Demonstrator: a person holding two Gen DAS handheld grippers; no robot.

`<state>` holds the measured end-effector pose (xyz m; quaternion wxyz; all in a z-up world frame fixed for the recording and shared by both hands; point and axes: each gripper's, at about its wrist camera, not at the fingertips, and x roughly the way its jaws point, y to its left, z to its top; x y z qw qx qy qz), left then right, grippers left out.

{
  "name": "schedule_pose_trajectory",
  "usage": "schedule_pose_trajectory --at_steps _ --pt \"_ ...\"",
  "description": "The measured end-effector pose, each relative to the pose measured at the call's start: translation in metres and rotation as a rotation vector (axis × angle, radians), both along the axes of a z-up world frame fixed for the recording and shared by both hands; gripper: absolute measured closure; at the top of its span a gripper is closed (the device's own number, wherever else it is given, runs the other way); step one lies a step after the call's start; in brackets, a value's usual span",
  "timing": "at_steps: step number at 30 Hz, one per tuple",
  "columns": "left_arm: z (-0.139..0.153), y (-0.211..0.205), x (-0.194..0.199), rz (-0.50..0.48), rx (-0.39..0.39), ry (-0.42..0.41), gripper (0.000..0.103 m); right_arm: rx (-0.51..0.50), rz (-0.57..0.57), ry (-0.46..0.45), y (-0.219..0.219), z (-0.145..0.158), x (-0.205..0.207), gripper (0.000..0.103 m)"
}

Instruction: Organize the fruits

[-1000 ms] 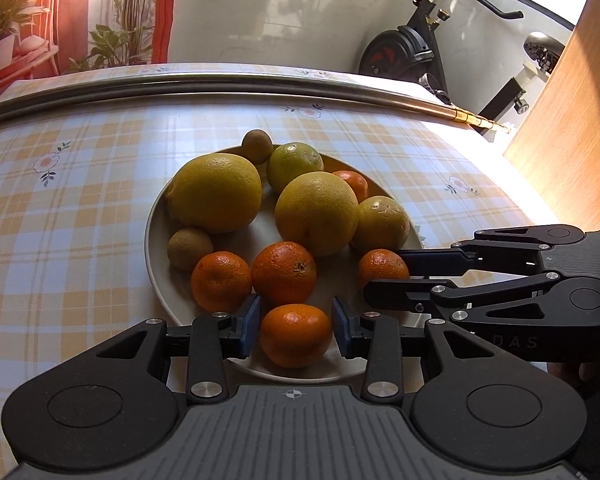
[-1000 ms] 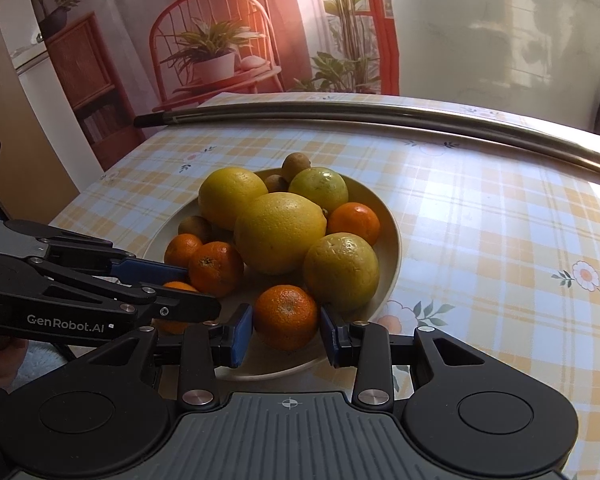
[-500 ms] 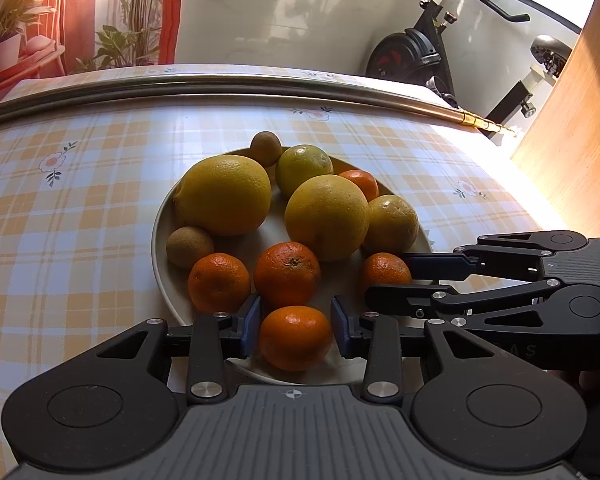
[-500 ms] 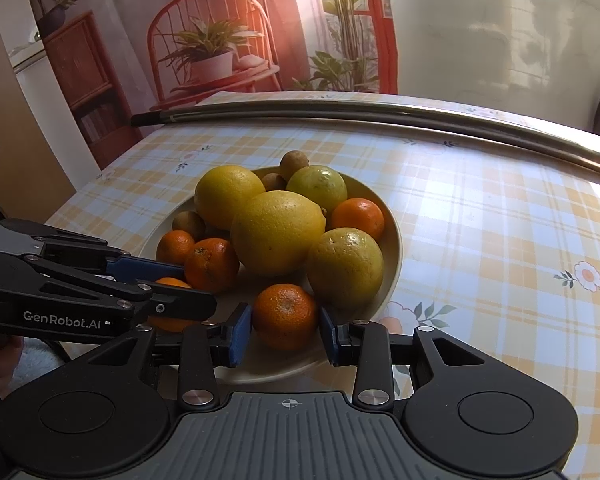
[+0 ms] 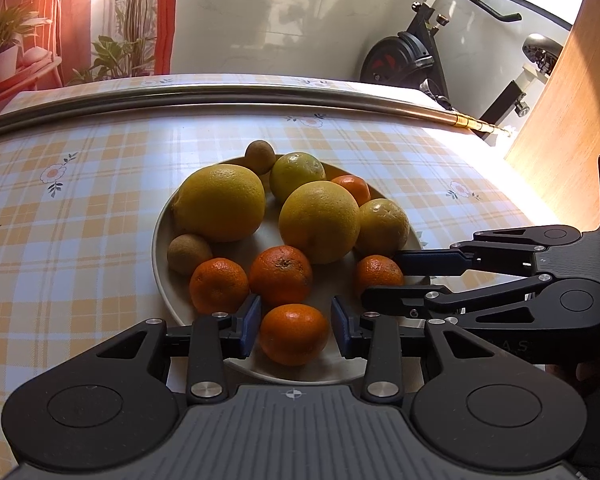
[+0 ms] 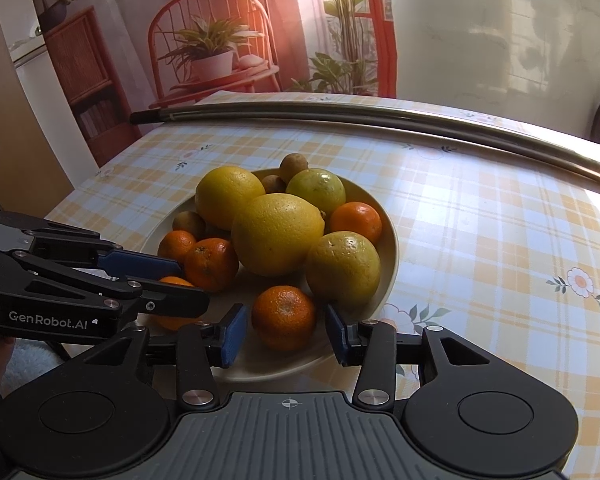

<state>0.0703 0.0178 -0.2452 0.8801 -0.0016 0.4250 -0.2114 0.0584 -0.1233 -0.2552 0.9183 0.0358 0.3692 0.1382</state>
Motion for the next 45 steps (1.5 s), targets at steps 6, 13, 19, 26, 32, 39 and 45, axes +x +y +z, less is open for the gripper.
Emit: schedule_pose_trajectory --at_steps 6,13,19,26,32,39,45 --pt "0.013 -0.002 -0.009 -0.009 0.021 -0.064 0.062 -0.047 -0.008 -0.01 0.003 0.011 -0.005 0.056" --pt "0.029 -0.004 -0.017 -0.001 0.06 -0.156 0.061 -0.045 -0.034 -0.018 -0.005 0.028 -0.011 0.044" --pt "0.042 0.002 -0.015 0.037 0.052 -0.198 0.041 -0.047 -0.059 -0.028 -0.01 0.047 -0.013 0.024" --pt "0.064 0.011 -0.013 0.091 0.022 -0.244 0.011 -0.08 -0.102 -0.045 -0.01 0.064 -0.014 0.001" --pt "0.08 0.014 -0.009 0.124 -0.007 -0.241 0.003 -0.053 -0.126 -0.047 -0.015 0.077 -0.015 0.0" --pt "0.102 0.012 -0.01 0.134 -0.005 -0.303 0.0 -0.089 -0.14 -0.126 -0.019 0.11 -0.024 0.0" --pt "0.138 0.009 -0.009 0.149 0.004 -0.379 0.0 -0.064 -0.2 -0.24 -0.036 0.159 -0.036 0.0"
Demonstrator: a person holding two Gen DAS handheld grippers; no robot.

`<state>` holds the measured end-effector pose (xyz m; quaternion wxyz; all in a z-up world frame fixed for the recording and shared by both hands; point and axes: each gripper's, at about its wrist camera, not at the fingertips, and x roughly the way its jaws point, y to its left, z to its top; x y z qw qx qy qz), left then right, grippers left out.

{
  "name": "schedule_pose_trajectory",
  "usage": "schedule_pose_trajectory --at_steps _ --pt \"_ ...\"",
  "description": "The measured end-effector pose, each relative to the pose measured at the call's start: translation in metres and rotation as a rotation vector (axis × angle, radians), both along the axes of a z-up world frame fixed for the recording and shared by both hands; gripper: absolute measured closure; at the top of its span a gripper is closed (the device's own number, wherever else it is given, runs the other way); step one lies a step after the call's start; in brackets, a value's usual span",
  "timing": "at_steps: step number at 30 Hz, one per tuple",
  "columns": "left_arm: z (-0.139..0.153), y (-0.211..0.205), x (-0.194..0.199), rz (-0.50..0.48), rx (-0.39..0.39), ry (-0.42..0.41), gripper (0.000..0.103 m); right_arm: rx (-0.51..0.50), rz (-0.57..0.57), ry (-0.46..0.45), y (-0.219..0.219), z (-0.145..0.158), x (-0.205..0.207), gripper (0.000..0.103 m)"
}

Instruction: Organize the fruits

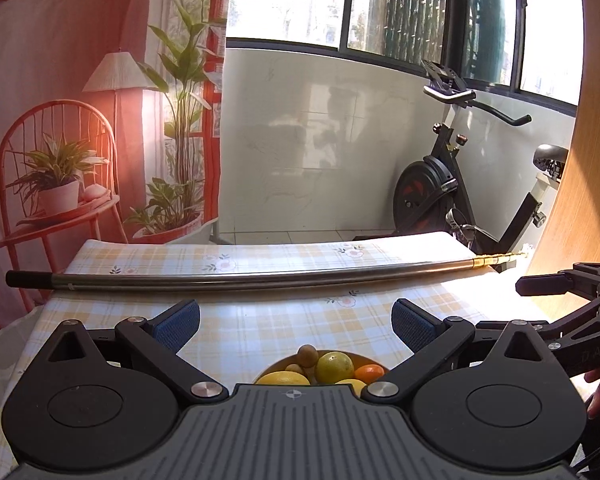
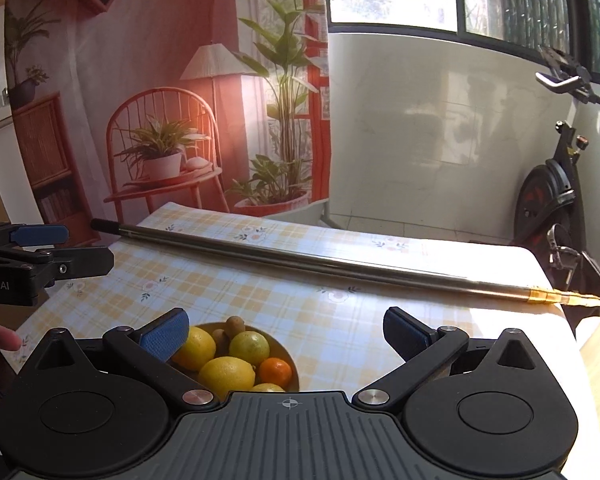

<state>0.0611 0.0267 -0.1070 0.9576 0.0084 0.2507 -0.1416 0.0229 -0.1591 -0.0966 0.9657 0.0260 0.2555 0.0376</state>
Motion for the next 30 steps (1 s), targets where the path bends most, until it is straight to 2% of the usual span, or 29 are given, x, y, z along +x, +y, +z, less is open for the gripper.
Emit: schedule_pose_trajectory --at_steps 5,12,17,30 --pt "0.036 -0.006 -0.003 0.008 -0.012 -0.066 0.0 -0.002 -0.056 -0.111 -0.015 0.04 -0.01 0.0" --pt "0.072 -0.021 -0.015 0.021 -0.015 -0.159 0.0 0.044 -0.092 -0.195 -0.034 0.076 -0.02 0.0" --pt "0.087 -0.03 -0.022 0.025 -0.018 -0.193 0.0 0.034 -0.111 -0.224 -0.038 0.087 -0.027 0.0" --pt "0.095 -0.037 -0.03 0.041 0.03 -0.219 0.0 0.036 -0.134 -0.234 -0.033 0.088 -0.033 0.0"
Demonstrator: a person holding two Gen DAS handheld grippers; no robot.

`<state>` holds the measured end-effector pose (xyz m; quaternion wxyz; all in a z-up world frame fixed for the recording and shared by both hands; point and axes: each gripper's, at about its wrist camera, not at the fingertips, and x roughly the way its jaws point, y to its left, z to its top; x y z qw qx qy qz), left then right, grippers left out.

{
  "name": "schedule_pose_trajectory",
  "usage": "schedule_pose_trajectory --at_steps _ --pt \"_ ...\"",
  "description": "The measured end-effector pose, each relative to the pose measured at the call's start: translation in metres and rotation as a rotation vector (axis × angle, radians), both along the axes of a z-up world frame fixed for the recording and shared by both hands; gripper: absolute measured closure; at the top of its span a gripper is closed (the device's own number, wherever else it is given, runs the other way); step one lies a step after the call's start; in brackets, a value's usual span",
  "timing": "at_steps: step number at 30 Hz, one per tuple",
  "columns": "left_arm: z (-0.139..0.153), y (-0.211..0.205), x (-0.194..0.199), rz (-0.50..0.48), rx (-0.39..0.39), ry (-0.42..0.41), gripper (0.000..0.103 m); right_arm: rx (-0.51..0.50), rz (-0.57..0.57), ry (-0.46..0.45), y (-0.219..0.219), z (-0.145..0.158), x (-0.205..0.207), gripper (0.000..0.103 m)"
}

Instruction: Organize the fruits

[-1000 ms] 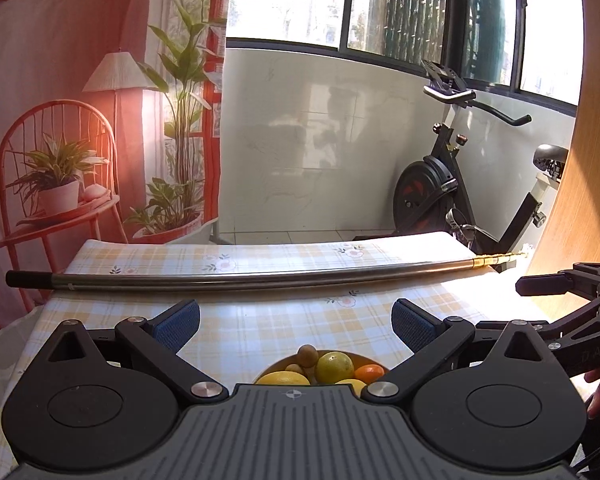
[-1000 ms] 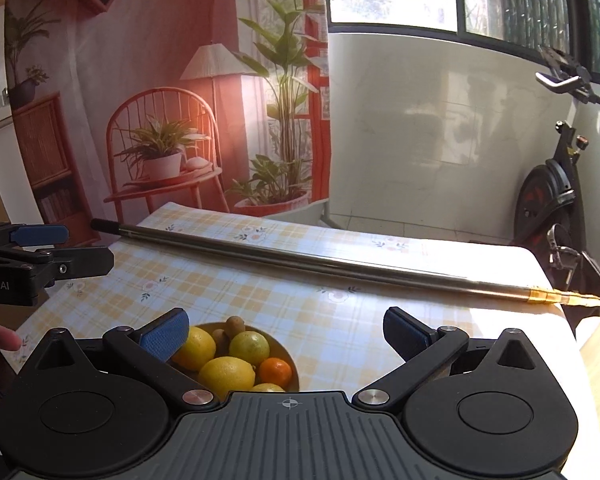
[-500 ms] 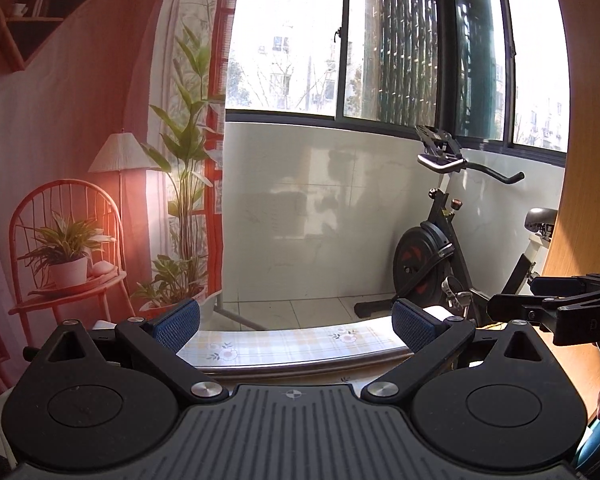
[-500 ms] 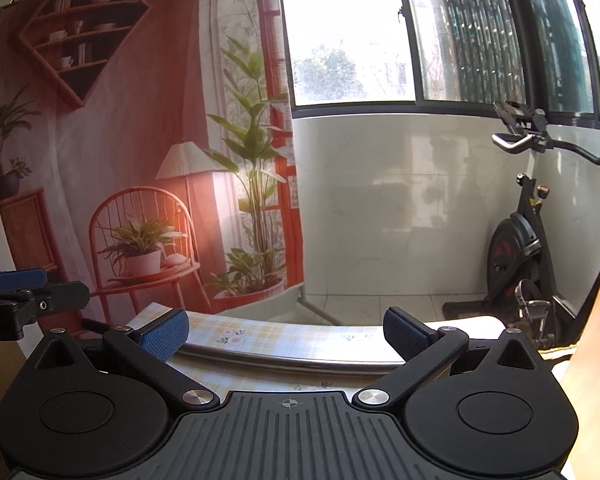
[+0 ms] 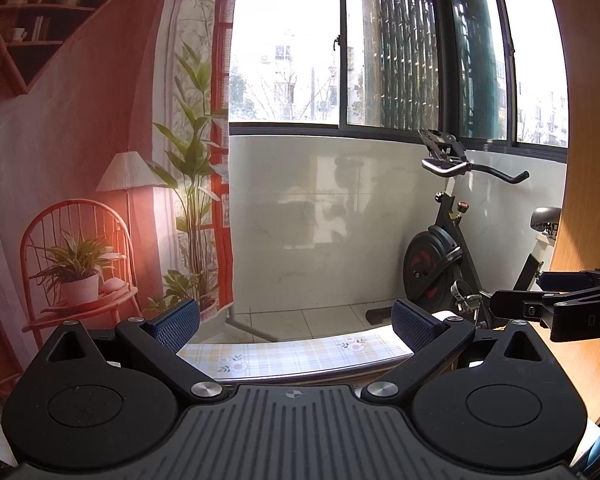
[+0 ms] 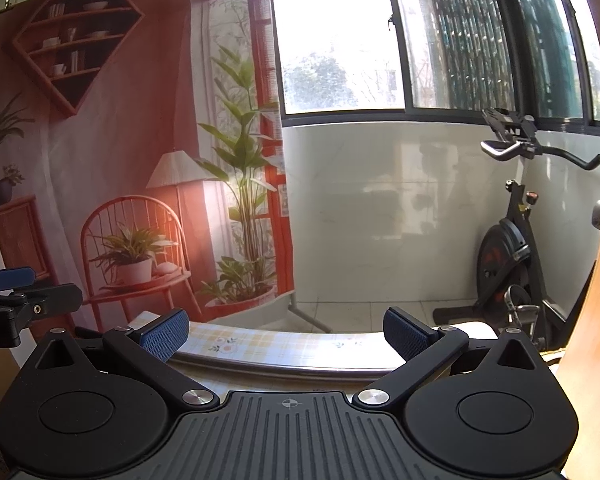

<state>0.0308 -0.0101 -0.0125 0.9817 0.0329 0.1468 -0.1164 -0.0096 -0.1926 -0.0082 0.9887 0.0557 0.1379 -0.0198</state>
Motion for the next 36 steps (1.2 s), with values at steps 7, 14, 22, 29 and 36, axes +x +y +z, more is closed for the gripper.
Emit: schedule_pose_trajectory --at_steps 7,14,22,29,36 --pt "0.0026 0.0006 0.001 -0.002 0.007 0.0 0.0 0.003 -0.008 0.004 0.0039 0.0004 0.0006 0.0" --pt "0.0033 0.0011 0.001 -0.003 0.007 0.001 0.0 0.006 -0.015 0.004 0.0054 -0.0009 -0.0003 0.0" --pt "0.0038 0.0013 0.0016 -0.007 0.008 0.004 0.0 0.008 -0.017 0.009 0.0057 -0.0012 0.0 0.0" --pt "0.0038 0.0015 0.0018 -0.007 0.008 0.005 0.0 0.008 -0.019 0.009 0.0061 -0.0014 0.0001 0.0" --pt "0.0027 0.0026 0.0017 -0.013 0.004 0.0 0.0 0.015 -0.018 0.015 0.0051 -0.0061 0.001 0.0"
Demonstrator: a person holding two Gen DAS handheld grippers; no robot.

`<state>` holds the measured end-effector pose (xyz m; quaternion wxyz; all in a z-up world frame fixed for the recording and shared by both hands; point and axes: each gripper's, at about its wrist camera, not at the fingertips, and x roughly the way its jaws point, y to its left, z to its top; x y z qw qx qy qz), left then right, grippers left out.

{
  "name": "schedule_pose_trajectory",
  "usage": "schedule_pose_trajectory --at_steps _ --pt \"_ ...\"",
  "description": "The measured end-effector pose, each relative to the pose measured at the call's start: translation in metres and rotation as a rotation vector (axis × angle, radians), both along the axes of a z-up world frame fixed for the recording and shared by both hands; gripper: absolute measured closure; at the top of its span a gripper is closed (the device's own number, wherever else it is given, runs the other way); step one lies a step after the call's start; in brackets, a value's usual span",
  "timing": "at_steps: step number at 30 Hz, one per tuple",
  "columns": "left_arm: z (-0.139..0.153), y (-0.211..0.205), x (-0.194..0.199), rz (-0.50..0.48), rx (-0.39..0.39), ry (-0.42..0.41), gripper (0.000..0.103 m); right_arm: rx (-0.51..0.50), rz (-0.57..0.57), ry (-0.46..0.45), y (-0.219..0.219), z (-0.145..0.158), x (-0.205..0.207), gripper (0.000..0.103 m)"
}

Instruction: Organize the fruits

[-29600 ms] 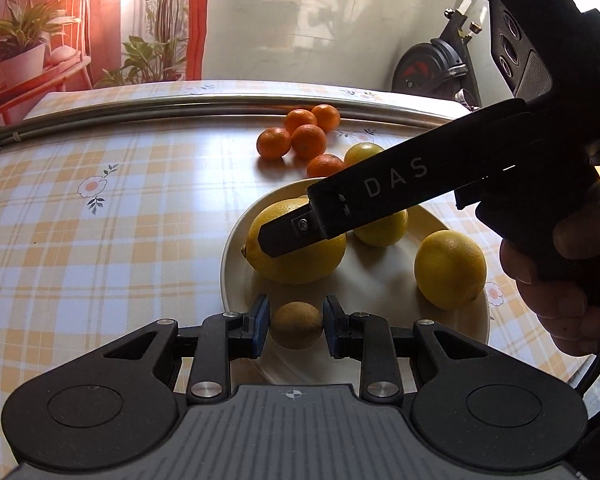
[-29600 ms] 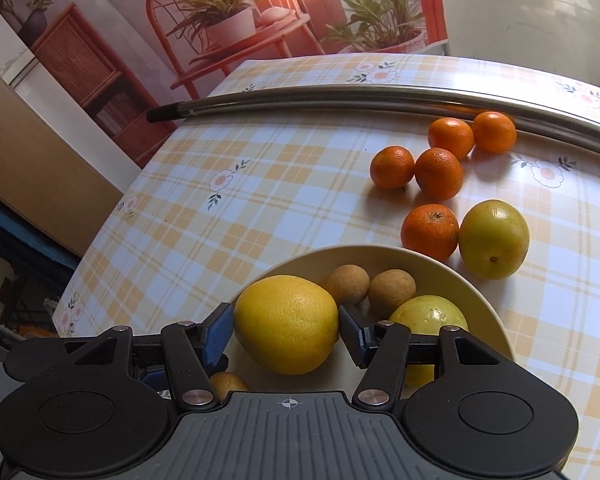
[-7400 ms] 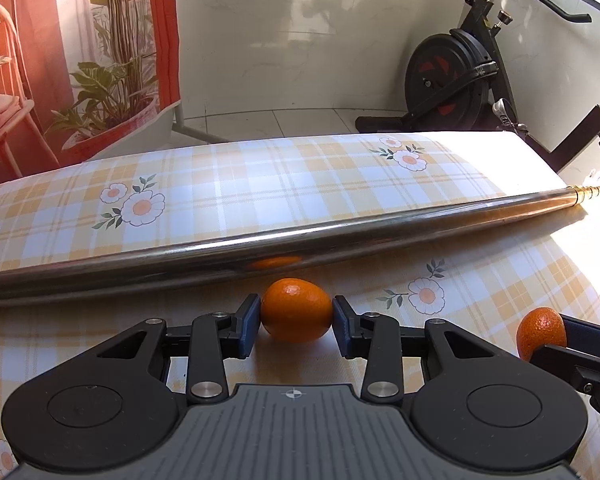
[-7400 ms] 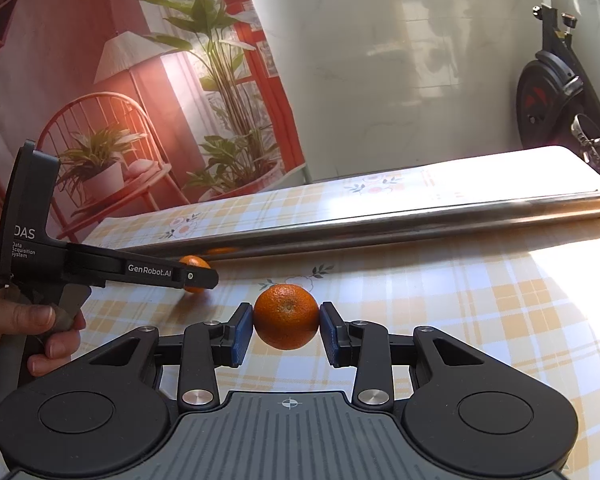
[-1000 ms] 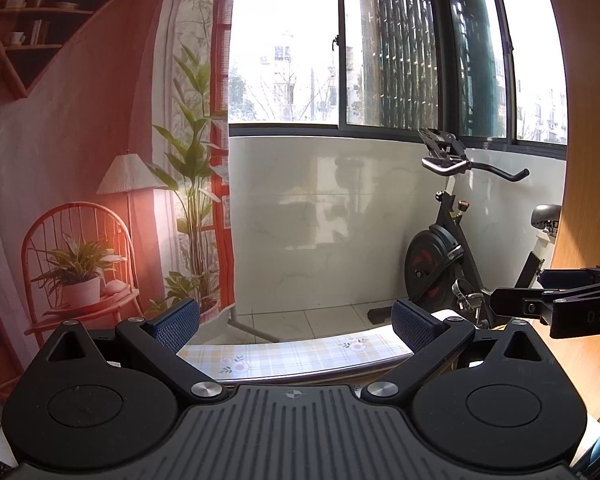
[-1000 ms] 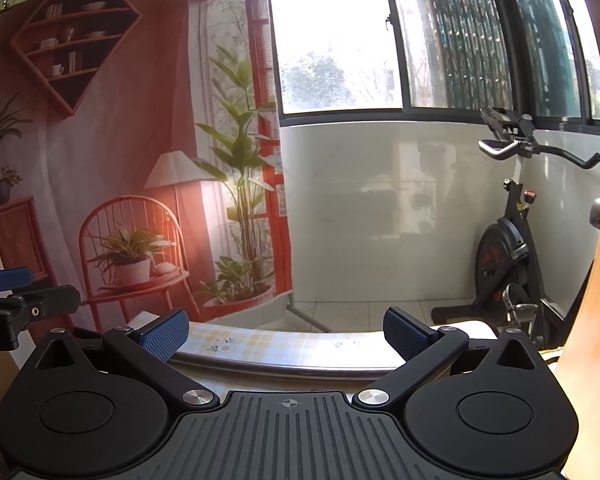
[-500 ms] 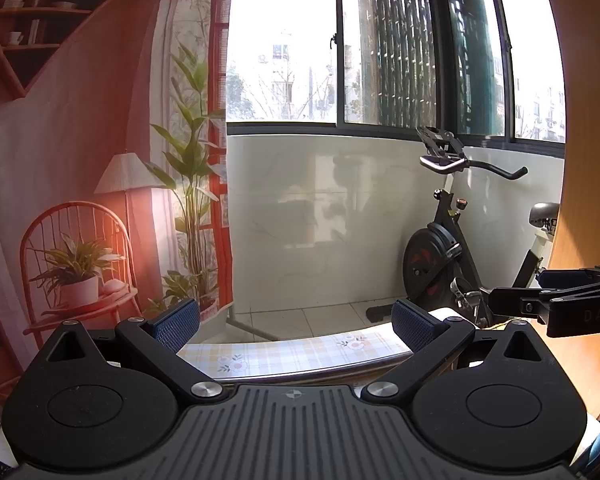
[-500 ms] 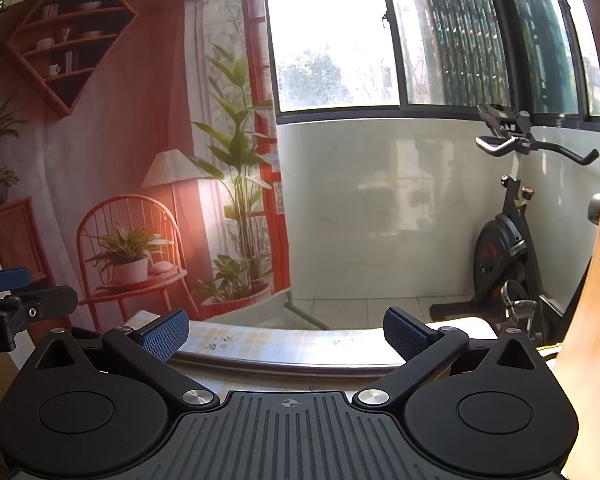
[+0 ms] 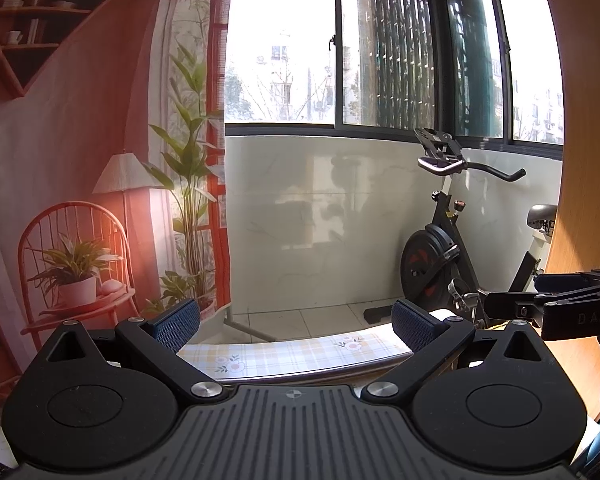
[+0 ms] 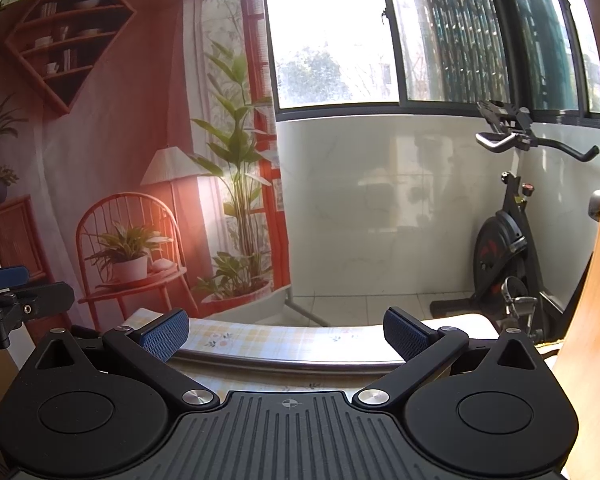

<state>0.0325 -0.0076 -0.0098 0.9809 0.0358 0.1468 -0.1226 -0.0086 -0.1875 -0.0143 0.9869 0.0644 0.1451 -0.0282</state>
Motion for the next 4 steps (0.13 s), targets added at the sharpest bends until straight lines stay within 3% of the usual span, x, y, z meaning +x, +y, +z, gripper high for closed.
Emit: schedule_pose_trajectory --at_steps 4 --pt "-0.0014 0.0017 0.0022 0.005 -0.01 0.009 0.0 0.007 -0.003 0.007 -0.0009 -0.0048 0.002 0.0"
